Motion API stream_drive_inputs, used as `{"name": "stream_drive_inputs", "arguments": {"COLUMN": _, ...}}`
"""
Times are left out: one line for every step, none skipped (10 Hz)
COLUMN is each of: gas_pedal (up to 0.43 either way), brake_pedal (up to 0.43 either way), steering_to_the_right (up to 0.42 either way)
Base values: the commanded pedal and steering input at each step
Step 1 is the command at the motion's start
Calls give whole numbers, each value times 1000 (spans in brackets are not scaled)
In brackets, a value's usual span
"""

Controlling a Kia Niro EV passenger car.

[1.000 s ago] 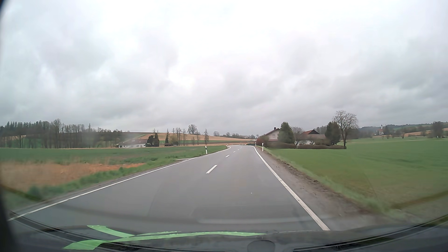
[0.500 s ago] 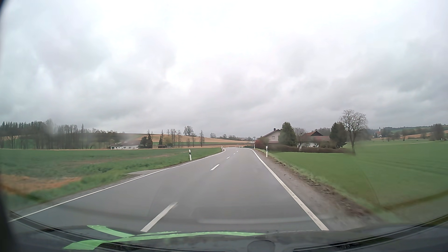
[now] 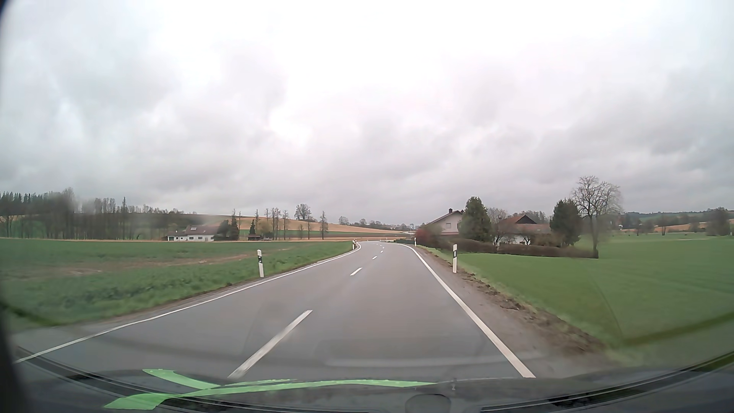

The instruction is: Follow the waypoints while adhering to traffic rules and regulations

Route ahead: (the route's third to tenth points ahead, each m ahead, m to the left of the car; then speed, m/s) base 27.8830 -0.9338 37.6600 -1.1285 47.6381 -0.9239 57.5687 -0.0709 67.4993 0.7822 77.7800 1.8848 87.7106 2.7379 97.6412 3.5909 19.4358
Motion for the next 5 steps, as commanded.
{"name": "stream_drive_inputs", "arguments": {"gas_pedal": 110, "brake_pedal": 0, "steering_to_the_right": 4}}
{"name": "stream_drive_inputs", "arguments": {"gas_pedal": 87, "brake_pedal": 0, "steering_to_the_right": 4}}
{"name": "stream_drive_inputs", "arguments": {"gas_pedal": 87, "brake_pedal": 0, "steering_to_the_right": 5}}
{"name": "stream_drive_inputs", "arguments": {"gas_pedal": 87, "brake_pedal": 0, "steering_to_the_right": 4}}
{"name": "stream_drive_inputs", "arguments": {"gas_pedal": 98, "brake_pedal": 0, "steering_to_the_right": 4}}
